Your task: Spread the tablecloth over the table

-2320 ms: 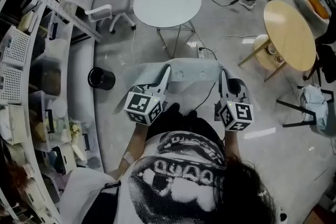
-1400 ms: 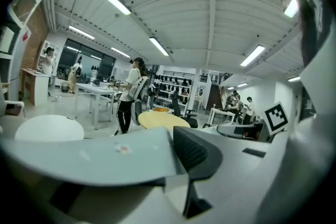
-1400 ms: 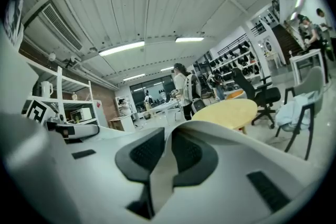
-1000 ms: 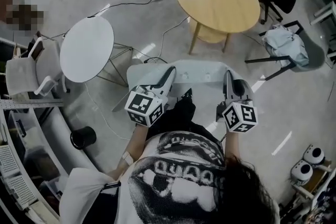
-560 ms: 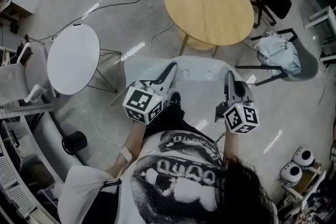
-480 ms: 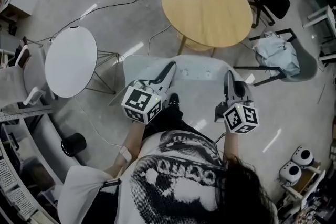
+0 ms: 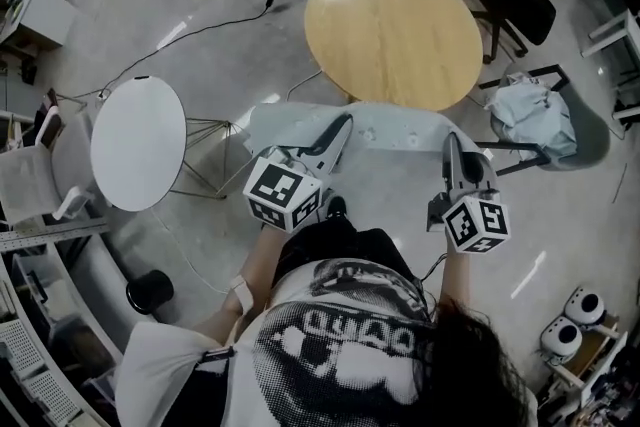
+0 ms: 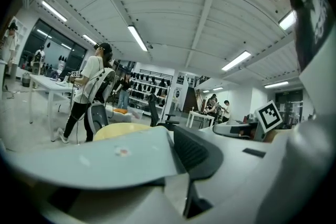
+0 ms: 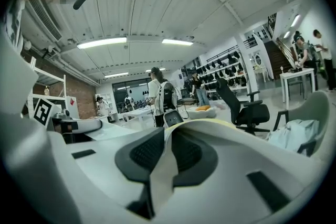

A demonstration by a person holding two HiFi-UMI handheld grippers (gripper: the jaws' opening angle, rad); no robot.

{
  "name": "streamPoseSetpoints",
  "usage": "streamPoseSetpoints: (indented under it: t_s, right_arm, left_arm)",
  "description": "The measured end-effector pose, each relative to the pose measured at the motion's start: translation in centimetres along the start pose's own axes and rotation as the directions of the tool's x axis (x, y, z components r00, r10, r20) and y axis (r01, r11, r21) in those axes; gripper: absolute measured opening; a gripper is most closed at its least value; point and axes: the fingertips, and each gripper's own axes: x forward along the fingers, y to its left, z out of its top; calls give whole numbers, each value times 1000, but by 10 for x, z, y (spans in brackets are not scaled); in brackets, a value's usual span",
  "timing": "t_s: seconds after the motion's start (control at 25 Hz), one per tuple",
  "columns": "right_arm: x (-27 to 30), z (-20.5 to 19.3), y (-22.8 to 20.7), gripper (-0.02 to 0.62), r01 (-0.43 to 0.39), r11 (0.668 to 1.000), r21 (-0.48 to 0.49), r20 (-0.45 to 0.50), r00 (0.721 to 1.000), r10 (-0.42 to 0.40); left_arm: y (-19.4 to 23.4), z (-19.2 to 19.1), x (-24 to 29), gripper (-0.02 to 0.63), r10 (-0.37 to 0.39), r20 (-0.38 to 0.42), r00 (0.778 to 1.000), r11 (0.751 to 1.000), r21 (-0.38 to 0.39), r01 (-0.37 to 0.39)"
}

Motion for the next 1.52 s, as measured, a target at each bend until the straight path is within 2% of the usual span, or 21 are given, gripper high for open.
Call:
streamPoseSetpoints:
  t_s: [0.2,0.48,0.76,0.96,1.12,1.24,1.52]
  right_arm:
    - [20,30,-4,44,-39,999,-33,53,998,41]
    - [53,79,-1,44,-100,988,-117,113,987,114]
    - [103,124,-9,44,-173,968,-183,129,972,198]
    - [158,144,-32,44,-228,955,-191,109,962,251]
    - [212,162,-48,48,-315,934,-166,92,939,333]
    - [254,187,-62,48,-362,913,-188,78,921,382]
    - [350,243,-83,51,-479,856,-197,41,868,495]
  left_arm:
    - [8,31,18,60,-25,41,999,999,46,23]
    - [28,78,40,60,-28,95,995,993,114,17]
    - [51,118,76,61,7,125,992,979,199,-32]
    - [80,134,123,61,40,118,992,975,214,-65]
    - [113,152,163,63,78,113,990,976,194,-99]
    - [131,174,195,63,110,136,985,973,186,-135]
    - [180,232,261,63,202,186,961,944,226,-242]
